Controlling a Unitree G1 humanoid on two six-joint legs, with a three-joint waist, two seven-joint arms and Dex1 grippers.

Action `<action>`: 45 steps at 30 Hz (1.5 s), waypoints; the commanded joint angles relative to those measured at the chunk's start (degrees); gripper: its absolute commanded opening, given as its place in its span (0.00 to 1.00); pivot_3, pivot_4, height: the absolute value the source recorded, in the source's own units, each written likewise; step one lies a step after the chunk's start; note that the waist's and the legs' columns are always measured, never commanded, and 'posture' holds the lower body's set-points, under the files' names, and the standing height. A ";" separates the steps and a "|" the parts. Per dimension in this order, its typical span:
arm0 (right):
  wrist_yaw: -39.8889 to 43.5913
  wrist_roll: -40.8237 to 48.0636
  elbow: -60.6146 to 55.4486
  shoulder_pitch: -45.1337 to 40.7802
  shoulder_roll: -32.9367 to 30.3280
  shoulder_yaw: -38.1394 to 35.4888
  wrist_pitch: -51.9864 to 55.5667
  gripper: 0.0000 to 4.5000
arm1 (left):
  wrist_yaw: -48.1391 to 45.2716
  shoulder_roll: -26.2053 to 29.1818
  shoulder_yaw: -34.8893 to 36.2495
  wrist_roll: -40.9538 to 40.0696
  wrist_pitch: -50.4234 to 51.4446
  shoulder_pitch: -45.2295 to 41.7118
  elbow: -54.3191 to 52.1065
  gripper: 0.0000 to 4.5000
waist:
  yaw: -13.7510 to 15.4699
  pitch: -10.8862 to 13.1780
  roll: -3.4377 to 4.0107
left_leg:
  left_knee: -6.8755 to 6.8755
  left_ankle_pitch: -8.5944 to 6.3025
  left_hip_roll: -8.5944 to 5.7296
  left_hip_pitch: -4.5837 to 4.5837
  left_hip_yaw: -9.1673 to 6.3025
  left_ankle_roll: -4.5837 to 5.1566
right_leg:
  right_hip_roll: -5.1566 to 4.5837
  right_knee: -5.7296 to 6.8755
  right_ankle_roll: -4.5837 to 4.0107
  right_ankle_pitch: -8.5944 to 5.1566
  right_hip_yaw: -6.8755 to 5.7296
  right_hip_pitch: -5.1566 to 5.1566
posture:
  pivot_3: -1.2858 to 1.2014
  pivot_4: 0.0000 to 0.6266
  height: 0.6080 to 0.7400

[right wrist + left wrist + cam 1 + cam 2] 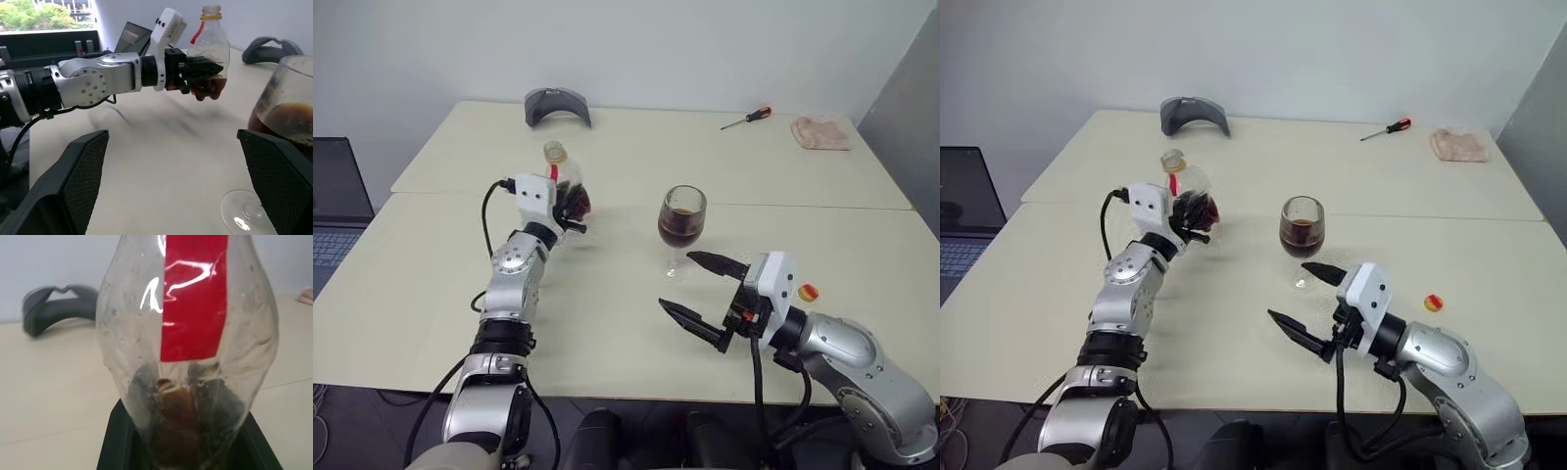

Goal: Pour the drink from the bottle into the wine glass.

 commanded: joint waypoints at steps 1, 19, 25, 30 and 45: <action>1.79 1.81 -1.41 -0.96 -0.89 0.17 -0.04 1.00 | 3.52 0.05 1.98 1.23 -1.43 -0.91 1.73 0.17 | 0.01 -0.01 -0.02 | 0.00 0.00 -0.01 0.00 0.00 0.01 | 0.00 0.00 0.00 0.00 0.01 0.01 | 0.52 0.24 1.00; 3.87 0.76 0.75 -1.75 -2.00 1.24 -1.38 1.00 | 5.11 1.03 2.74 4.73 -12.27 -8.21 23.29 0.76 | 0.03 -0.09 -0.15 | -0.02 -0.01 -0.01 0.01 -0.02 0.02 | -0.01 -0.01 0.00 0.00 -0.04 0.01 | 0.52 0.24 1.00; 3.53 0.03 0.26 -1.36 -1.88 1.46 -1.65 1.00 | 3.38 0.64 2.34 3.82 -10.21 -1.99 12.47 0.99 | -0.05 -0.09 -0.15 | -0.03 -0.01 0.02 0.01 -0.02 0.01 | -0.01 -0.01 0.00 0.00 -0.03 0.01 | 0.52 0.24 1.00; 3.65 0.30 0.54 -1.12 -1.85 0.49 -1.67 1.00 | 5.47 -0.47 3.21 2.28 -3.06 7.03 -4.94 0.99 | 0.00 -0.09 -0.15 | -0.04 -0.01 0.04 0.02 -0.02 0.00 | -0.02 -0.01 0.00 0.00 0.00 0.02 | 0.52 0.24 1.00; 5.13 -4.82 17.02 14.58 -2.18 -13.13 -17.14 1.00 | 17.18 -7.01 1.14 3.13 27.49 29.83 -44.95 0.99 | 1.15 -0.18 -0.23 | -0.09 -0.09 -0.03 0.40 -0.05 0.10 | -0.03 -0.27 0.01 -0.01 0.00 0.51 | 0.52 0.24 1.00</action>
